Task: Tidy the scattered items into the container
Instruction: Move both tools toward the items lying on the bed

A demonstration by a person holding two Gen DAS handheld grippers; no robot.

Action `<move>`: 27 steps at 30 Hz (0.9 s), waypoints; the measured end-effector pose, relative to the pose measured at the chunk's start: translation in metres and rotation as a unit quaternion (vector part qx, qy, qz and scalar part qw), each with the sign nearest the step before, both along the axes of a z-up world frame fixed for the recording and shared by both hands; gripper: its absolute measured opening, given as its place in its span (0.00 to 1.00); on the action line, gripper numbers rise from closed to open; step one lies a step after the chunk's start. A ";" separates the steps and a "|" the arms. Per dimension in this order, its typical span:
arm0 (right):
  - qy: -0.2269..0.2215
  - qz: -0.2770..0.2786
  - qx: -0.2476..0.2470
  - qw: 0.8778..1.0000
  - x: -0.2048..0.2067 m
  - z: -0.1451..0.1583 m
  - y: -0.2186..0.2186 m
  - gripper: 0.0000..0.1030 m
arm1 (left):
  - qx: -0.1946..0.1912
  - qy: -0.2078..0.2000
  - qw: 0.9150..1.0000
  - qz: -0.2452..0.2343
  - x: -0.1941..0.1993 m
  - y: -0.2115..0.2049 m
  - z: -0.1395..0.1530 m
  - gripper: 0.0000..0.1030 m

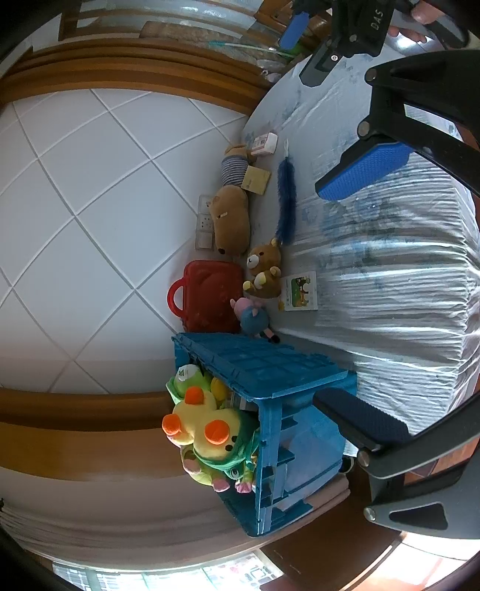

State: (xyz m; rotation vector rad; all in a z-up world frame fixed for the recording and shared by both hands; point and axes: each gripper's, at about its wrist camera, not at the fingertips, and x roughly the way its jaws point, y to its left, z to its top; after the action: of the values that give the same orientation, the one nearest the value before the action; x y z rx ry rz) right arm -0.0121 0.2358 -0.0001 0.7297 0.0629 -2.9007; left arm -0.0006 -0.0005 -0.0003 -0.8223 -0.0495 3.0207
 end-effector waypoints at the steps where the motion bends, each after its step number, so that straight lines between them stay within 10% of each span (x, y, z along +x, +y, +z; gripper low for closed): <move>1: 0.002 0.000 0.003 1.000 0.000 0.000 0.000 1.00 | 0.000 -0.001 1.000 0.000 -0.001 0.000 0.000 1.00; 27: -0.009 -0.002 0.017 1.000 -0.007 -0.006 -0.005 1.00 | 0.004 -0.009 1.000 -0.004 -0.008 -0.008 -0.006 1.00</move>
State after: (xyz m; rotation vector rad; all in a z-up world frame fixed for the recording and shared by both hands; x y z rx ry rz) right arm -0.0192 0.2309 -0.0064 0.7613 0.1078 -2.9036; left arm -0.0090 -0.0086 -0.0065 -0.8473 -0.0579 3.0029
